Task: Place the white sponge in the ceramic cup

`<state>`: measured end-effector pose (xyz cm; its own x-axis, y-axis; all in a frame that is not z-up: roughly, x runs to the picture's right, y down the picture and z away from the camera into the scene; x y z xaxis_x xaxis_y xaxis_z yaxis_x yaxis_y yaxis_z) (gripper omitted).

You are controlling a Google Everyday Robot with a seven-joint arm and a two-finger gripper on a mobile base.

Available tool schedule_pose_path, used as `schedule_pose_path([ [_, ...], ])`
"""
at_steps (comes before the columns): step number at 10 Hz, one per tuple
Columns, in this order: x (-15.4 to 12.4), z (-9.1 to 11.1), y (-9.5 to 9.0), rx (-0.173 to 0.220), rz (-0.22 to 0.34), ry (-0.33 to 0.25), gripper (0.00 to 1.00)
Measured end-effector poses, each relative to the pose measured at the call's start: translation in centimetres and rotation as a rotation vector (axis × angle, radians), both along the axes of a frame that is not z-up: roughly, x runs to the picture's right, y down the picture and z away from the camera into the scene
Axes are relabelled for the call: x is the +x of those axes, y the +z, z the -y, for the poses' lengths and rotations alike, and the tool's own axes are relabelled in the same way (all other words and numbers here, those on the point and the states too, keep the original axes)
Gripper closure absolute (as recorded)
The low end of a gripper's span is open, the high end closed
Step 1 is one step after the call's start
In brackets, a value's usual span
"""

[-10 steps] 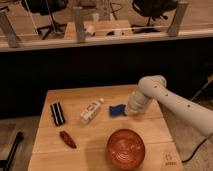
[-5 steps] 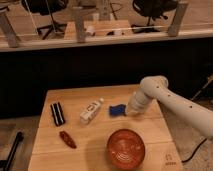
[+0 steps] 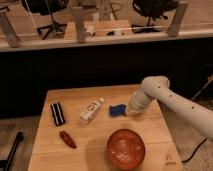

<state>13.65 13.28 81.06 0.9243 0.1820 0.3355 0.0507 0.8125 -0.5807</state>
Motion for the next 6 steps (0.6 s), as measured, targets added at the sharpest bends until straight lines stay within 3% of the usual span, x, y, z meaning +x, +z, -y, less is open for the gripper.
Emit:
schedule_pose_path([
  [3,-0.09,0.08,-0.32,-0.002,0.006,0.007,0.9],
  [6,-0.2,0.13,-0.6,-0.007,0.012,0.016,0.82],
])
